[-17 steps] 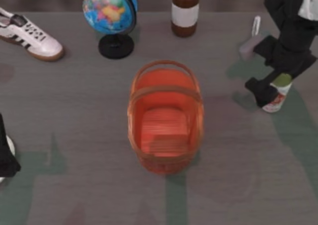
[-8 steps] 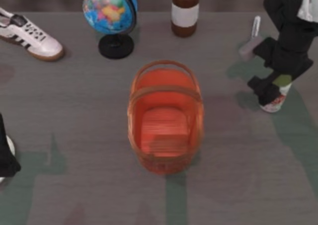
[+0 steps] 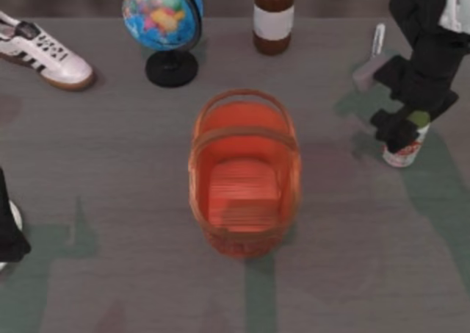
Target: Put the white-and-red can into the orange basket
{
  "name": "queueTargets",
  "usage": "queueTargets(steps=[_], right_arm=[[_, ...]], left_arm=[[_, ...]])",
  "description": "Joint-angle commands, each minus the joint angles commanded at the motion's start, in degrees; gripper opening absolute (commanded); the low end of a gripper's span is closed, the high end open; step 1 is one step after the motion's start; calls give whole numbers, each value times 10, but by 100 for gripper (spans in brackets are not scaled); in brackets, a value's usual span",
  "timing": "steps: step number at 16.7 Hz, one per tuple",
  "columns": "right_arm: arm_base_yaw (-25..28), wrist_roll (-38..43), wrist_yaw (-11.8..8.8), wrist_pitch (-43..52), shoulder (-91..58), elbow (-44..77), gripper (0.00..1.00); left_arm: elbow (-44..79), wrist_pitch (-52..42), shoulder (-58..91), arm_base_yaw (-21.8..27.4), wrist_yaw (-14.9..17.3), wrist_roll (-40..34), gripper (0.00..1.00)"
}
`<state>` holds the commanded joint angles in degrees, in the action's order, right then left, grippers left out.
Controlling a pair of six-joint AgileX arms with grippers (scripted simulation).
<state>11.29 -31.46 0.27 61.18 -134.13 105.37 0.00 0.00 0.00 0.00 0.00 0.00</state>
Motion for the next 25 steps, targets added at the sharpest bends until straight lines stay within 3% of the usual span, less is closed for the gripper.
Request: queueTargets(steps=[10, 13, 15, 18, 25], right_arm=[[-1, 1, 0, 0, 1, 0, 0], [4, 9, -23, -35, 5, -9, 0], [10, 25, -57, -90, 11, -24, 0], [19, 61, -128, -214, 23, -58, 0], [45, 186, -352, -612, 62, -179, 0]], left_arm=[[0, 0, 0, 0, 0, 0, 100], [0, 0, 0, 0, 0, 0, 100], [0, 0, 0, 0, 0, 0, 100], [0, 0, 0, 0, 0, 0, 100], [0, 0, 0, 0, 0, 0, 100]])
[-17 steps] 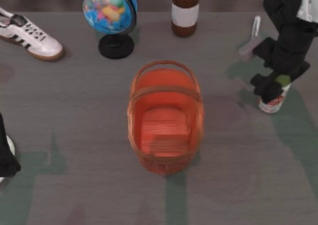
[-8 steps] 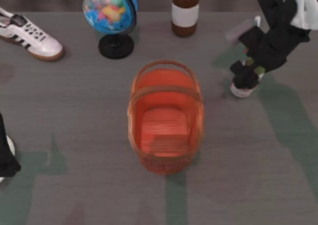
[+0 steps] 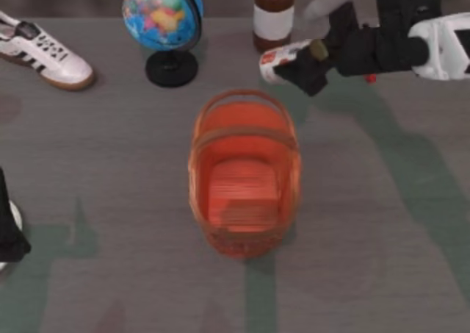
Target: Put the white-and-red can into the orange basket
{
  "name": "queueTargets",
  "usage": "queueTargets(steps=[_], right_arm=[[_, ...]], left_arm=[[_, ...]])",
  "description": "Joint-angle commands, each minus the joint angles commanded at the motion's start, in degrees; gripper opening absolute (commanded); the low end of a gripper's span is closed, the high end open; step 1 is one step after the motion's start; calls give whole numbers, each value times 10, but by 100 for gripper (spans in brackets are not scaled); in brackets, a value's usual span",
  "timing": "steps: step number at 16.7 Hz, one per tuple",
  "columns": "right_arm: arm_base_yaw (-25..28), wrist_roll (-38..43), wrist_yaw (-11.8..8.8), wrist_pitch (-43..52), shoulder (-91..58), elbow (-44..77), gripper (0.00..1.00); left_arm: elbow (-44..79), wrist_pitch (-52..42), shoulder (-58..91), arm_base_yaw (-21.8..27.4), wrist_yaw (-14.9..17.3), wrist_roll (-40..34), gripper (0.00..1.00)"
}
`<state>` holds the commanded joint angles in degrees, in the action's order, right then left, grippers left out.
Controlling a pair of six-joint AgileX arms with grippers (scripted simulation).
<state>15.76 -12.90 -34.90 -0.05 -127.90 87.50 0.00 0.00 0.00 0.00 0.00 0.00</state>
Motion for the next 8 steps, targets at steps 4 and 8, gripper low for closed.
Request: queueTargets(steps=[4, 8], right_arm=[[15, 71, -128, -227, 34, -75, 0], [27, 123, -231, -399, 70, -131, 0]], left_arm=[[0, 0, 0, 0, 0, 0, 100], [0, 0, 0, 0, 0, 0, 100]])
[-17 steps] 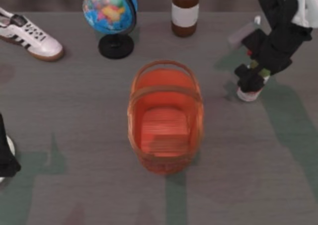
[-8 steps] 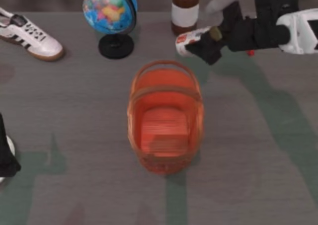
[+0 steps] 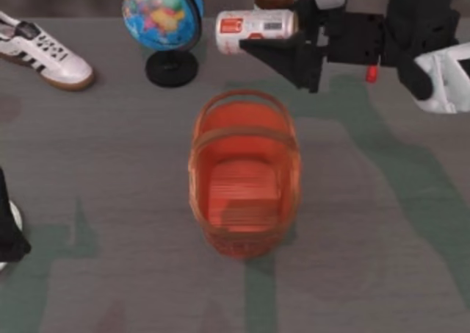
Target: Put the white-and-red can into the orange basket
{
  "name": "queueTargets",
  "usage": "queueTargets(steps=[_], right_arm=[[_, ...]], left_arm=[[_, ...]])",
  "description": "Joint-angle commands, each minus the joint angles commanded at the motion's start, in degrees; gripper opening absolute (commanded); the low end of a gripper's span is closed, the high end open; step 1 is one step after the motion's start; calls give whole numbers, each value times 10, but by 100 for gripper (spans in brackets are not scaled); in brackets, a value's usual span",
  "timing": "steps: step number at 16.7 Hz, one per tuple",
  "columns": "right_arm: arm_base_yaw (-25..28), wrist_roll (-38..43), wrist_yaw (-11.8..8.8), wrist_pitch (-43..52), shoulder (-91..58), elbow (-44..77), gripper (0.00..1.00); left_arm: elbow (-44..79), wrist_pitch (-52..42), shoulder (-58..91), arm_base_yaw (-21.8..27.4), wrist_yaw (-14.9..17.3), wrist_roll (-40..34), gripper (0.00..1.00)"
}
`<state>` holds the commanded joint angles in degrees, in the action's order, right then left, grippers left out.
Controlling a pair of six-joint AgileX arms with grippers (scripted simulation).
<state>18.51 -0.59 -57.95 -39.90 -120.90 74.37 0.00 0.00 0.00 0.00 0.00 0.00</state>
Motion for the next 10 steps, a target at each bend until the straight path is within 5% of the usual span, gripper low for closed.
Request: queueTargets(steps=[4, 10], right_arm=[[7, 23, -54, -79, 25, -26, 0], [4, 25, -57, -85, 22, -25, 0]], left_arm=[[0, 0, 0, 0, 0, 0, 100], [0, 0, 0, 0, 0, 0, 100]])
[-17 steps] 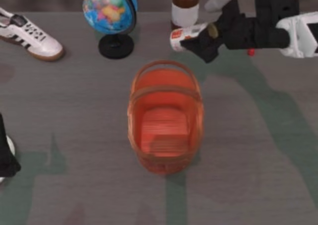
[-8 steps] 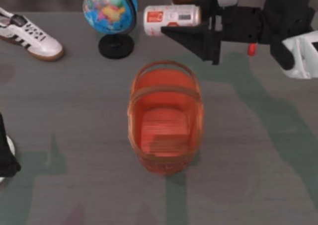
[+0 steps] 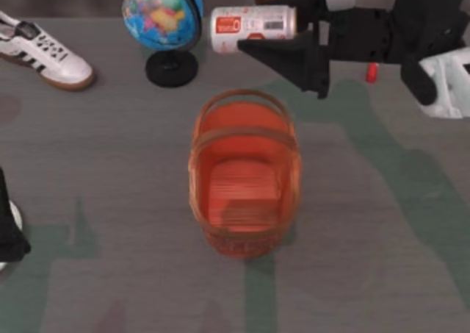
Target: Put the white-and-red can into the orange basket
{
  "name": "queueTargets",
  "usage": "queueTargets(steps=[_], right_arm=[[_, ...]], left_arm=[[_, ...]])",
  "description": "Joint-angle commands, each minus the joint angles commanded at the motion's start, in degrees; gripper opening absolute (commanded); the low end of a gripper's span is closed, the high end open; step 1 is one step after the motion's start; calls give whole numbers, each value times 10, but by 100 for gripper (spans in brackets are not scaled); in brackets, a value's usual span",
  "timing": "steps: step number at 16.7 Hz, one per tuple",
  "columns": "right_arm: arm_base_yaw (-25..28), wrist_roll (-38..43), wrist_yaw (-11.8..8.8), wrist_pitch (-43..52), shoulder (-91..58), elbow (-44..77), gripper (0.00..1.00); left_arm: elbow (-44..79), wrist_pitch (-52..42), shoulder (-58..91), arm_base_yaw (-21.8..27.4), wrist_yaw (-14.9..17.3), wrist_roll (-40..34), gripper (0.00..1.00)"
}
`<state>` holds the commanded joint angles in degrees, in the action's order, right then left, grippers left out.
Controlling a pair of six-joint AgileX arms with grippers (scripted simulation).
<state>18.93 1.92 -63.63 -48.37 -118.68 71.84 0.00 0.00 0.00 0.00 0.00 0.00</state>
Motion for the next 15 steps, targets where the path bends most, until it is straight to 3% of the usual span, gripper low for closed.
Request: queueTargets(steps=[8, 14, 15], right_arm=[[5, -3, 1, -160, -127, -32, 0], [5, -3, 2, -180, -145, -38, 0], [5, -3, 2, -180, -145, -38, 8]], left_arm=[[0, 0, 0, 0, 0, 0, 100], [0, 0, 0, 0, 0, 0, 100], [0, 0, 0, 0, 0, 0, 100]])
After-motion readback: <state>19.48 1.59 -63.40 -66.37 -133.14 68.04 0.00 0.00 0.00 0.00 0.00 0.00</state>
